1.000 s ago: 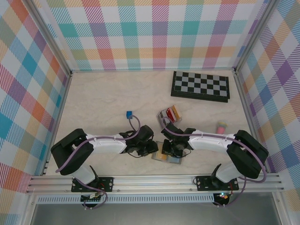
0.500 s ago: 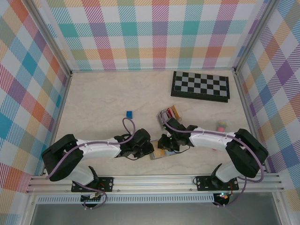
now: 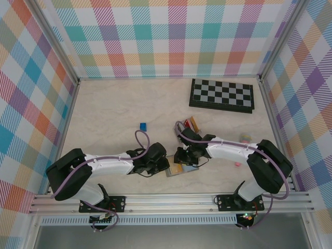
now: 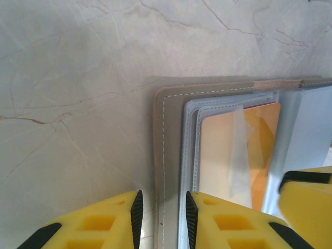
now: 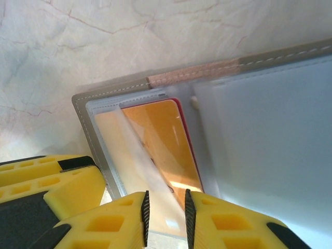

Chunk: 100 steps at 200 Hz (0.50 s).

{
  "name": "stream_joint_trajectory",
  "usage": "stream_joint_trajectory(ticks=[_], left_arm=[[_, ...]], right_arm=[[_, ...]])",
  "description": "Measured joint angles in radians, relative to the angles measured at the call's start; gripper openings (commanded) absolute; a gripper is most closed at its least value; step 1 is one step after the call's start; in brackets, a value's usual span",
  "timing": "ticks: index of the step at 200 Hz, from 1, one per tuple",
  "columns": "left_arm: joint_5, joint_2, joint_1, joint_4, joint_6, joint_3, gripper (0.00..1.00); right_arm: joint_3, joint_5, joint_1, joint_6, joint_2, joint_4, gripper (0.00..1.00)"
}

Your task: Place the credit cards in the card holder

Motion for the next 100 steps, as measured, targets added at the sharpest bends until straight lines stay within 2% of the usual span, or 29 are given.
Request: stream_joint_trajectory(ticks=[100], left_arm=[[0.009, 0.031, 0.000, 0.002, 0.005, 0.013, 0.29]], right_arm=[[0.008, -0.032, 0.014, -0.022, 0.072, -0.011, 0.21]])
